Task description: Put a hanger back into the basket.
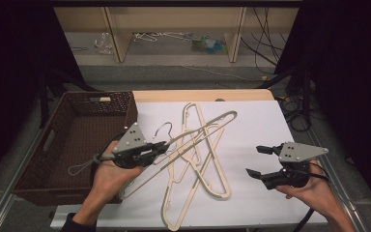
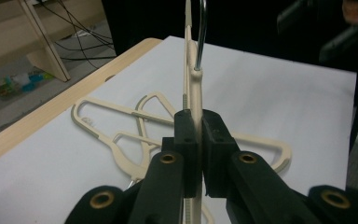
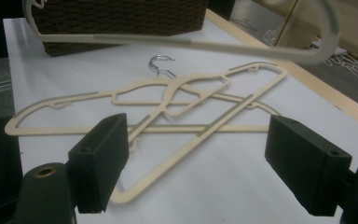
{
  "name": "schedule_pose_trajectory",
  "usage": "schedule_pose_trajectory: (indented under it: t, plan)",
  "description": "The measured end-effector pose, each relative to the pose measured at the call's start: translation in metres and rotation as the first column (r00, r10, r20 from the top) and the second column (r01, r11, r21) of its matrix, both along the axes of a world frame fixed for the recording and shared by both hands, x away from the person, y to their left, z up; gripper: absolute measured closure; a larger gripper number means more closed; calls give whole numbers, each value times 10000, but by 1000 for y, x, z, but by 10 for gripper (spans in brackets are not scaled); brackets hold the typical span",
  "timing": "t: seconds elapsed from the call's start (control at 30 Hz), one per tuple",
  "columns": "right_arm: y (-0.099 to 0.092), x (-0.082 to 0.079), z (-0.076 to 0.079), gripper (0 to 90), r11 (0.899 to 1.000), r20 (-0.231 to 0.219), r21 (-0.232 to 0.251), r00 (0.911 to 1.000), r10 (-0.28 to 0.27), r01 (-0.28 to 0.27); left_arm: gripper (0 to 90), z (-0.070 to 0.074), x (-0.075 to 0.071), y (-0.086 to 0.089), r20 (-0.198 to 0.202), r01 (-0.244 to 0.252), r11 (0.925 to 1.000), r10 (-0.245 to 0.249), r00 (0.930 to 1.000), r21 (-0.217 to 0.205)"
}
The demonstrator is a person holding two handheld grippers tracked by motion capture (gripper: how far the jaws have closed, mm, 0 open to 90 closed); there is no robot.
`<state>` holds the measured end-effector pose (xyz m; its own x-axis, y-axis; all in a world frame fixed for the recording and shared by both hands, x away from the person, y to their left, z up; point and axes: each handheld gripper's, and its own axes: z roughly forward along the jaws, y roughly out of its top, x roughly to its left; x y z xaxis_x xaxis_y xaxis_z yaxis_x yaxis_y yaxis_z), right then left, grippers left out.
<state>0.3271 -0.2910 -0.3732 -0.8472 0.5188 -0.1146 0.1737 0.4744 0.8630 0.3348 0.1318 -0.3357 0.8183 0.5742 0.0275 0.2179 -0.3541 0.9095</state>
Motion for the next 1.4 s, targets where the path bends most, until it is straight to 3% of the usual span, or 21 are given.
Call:
schedule_pose_trajectory:
  t: [0.03, 0.1, 0.17, 0.2, 0.3, 0.33, 0.37, 0.57, 0.67, 0.73, 0.8, 0.87, 0.9, 1.0, 1.03, 1.1, 1.2, 1.23, 1.3, 1.37, 1.4]
  plan:
    - [2, 0, -2, 226, 10000, -40, -36, 10000, 45, -45, 858, 3, 2, 9, -285, -134, 9986, 120, 9995, -512]
    - [5, -1, -6, 227, 9999, -154, -92, 9999, 70, -71, 858, 7, 2, 17, -490, -231, 9947, 183, 9986, -998]
    - [8, -1, -12, 227, 9999, -262, -68, 9996, 108, -110, 858, 9, 2, 21, -558, -227, 9926, 161, 9983, -1192]
    - [10, -1, -15, 227, 9997, -340, -107, 9992, 196, -200, 858, 13, 2, 28, -749, -234, 9842, 103, 9971, -1756]
    - [15, -2, -23, 226, 9988, -571, -341, 9978, 323, -343, 858, 19, 0, 41, -980, -273, 9668, 24, 9952, -2542]
    - [15, -2, -23, 226, 9988, -571, -341, 9978, 323, -343, 858, 19, 0, 41, -980, -273, 9668, 24, 9952, -2542]
    - [17, -3, -26, 226, 9987, -626, -318, 9974, 367, -388, 858, 21, -3, 45, -1113, -386, 9595, 76, 9938, -2791]
    - [23, -6, -35, 217, 9972, -811, -441, 9951, 565, -603, 858, 40, -16, 75, -1053, -422, 9386, 63, 9944, -3424]
    - [25, -7, -37, 216, 9966, -850, -489, 9945, 616, -659, 858, 51, -17, 85, -946, -563, 9449, 270, 9952, -3225]
    - [26, -8, -39, 216, 9952, -919, -592, 9931, 728, -785, 858, 68, -18, 104, -765, -975, 9516, 784, 9940, -2916]
    - [26, -9, -40, 215, 9945, -965, -610, 9922, 788, -849, 858, 74, -17, 111, -712, -1121, 9500, 953, 9929, -2915]
    - [27, -9, -42, 216, 9940, -1004, -670, 9917, 798, -868, 858, 87, -14, 133, -333, -1566, 9502, 1533, 9876, -2694]
    - [27, -9, -42, 216, 9940, -1004, -670, 9917, 798, -868, 858, 87, -14, 133, -333, -1566, 9502, 1533, 9876, -2694]
    - [27, -9, -43, 215, 9946, -950, -613, 9925, 772, -833, 858, 92, -9, 155, -187, -2200, 9483, 2216, 9750, -2289]
    - [27, -9, -44, 216, 9946, -971, -615, 9923, 774, -836, 858, 91, -3, 168, -6, -2531, 9485, 2577, 9662, -1907]
    - [27, -10, -43, 215, 9935, -1068, -705, 9909, 815, -894, 858, 88, 0, 174, -14, -2674, 9464, 2716, 9624, -1811]
    - [28, -10, -46, 216, 9931, -1069, -688, 9904, 875, -952, 858, 75, 14, 196, -147, -3300, 9339, 3312, 9434, -1375]
    - [28, -10, -45, 216, 9921, -1137, -778, 9895, 891, -983, 858, 75, 14, 196, -147, -3300, 9339, 3312, 9434, -1375]
    - [29, -10, -47, 216, 9921, -1097, -740, 9896, 932, -1016, 858, 65, 22, 209, -201, -3586, 9286, 3584, 9334, -955]
    - [29, -10, -47, 216, 9919, -1122, -744, 9892, 938, -1025, 858, 62, 24, 213, -212, -3631, 9280, 3626, 9317, -835]
    - [29, -10, -48, 217, 9914, -1171, -771, 9884, 966, -1060, 858, 56, 27, 219, -367, -3765, 9237, 3747, 9264, -711]
